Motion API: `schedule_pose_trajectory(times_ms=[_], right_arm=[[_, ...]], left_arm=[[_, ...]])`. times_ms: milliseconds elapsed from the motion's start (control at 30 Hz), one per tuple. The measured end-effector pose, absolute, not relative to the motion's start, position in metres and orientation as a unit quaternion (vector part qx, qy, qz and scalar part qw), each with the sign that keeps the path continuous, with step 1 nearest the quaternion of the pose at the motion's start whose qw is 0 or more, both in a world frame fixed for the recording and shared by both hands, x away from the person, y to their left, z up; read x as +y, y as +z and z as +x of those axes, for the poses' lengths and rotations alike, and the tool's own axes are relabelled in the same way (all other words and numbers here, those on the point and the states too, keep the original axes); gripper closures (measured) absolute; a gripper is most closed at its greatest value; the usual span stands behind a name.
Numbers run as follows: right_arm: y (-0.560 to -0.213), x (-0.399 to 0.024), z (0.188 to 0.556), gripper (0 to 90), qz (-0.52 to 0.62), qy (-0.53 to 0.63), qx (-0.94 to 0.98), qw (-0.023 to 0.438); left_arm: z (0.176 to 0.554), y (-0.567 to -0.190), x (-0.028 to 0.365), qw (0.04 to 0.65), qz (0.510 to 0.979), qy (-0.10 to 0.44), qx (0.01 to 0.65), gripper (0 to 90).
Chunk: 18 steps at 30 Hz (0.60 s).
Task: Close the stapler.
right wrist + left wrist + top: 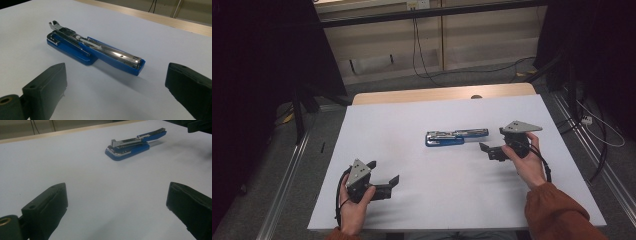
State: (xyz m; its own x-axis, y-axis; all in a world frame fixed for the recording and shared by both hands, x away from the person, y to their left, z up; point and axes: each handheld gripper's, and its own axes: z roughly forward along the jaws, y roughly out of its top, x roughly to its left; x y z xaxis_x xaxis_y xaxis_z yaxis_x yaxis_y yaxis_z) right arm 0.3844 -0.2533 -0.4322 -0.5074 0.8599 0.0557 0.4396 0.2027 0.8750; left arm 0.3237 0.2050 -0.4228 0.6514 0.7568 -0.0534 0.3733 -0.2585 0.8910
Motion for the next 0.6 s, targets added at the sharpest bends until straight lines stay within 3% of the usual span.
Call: schedule_pose_trajectory(times_ms=[600], right_arm=[[-0.442,-0.265,0.384,3.5,0.439,0.443,0.746,0.234]], left_arm=[[0.342,-0.422,0.199,0.504,0.763,0.165,0.37,6.1]])
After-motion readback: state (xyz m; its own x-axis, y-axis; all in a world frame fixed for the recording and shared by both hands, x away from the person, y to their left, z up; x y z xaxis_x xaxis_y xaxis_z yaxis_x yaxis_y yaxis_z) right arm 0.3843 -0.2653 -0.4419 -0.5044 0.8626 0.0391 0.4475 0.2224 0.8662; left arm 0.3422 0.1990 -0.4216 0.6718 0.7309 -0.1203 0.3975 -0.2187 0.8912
